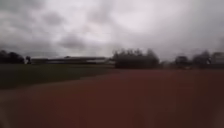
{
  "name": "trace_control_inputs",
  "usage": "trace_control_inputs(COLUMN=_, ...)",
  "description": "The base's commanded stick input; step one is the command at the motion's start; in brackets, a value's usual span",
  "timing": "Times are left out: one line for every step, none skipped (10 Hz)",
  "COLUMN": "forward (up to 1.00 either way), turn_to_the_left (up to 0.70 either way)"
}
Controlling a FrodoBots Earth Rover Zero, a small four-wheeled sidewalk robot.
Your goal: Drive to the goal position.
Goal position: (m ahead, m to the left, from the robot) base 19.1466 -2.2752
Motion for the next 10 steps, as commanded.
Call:
trace_control_inputs(forward=0.7, turn_to_the_left=0.0)
trace_control_inputs(forward=0.7, turn_to_the_left=0.0)
trace_control_inputs(forward=0.7, turn_to_the_left=0.0)
trace_control_inputs(forward=0.7, turn_to_the_left=0.0)
trace_control_inputs(forward=0.7, turn_to_the_left=0.0)
trace_control_inputs(forward=0.7, turn_to_the_left=0.0)
trace_control_inputs(forward=0.7, turn_to_the_left=0.0)
trace_control_inputs(forward=0.7, turn_to_the_left=0.0)
trace_control_inputs(forward=0.7, turn_to_the_left=0.0)
trace_control_inputs(forward=0.7, turn_to_the_left=0.0)
